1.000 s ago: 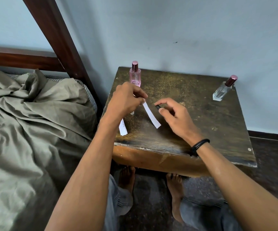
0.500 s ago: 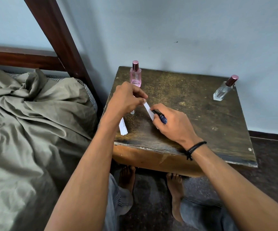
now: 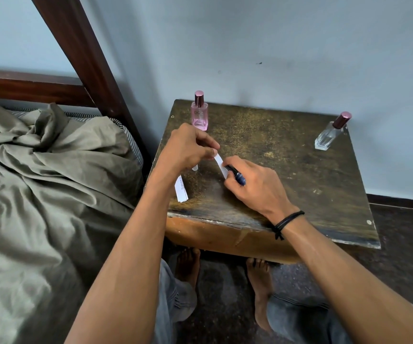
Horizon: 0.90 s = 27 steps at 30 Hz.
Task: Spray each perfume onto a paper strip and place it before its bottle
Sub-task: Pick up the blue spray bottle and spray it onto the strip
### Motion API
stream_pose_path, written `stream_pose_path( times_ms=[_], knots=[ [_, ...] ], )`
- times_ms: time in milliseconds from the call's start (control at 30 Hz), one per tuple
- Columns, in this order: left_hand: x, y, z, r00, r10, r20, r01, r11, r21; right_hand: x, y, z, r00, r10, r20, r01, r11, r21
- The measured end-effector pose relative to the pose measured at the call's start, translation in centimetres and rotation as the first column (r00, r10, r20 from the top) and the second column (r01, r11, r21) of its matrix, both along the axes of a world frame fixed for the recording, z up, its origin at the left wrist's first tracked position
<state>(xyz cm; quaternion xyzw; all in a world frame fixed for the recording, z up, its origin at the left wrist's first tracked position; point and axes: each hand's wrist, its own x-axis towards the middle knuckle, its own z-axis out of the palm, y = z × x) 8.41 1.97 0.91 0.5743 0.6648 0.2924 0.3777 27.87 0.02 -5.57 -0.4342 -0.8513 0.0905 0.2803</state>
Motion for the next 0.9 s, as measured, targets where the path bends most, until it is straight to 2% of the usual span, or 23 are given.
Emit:
stream_pose_path(
  times_ms=[200, 600, 900],
  knots=[
    [0.1, 0.0, 0.0, 0.998, 0.007, 0.067, -0.006, 1.000, -0.012, 0.0, 0.0, 0.0, 1.000, -0.014, 0.007, 0.014, 1.000, 0.011],
    [-0.1, -0.1, 0.0, 0.998, 0.010, 0.061, -0.010, 1.000, -0.002, 0.1, -0.1, 0.2, 0.998, -0.038, -0.058, 0.038, 0.999, 0.004],
    [-1.2, 0.0, 0.4, 0.994, 0.010, -0.110, -0.009, 1.000, 0.014, 0.0, 0.1, -0.2, 1.000, -0.003, -0.018, 0.003, 1.000, 0.008]
  ],
)
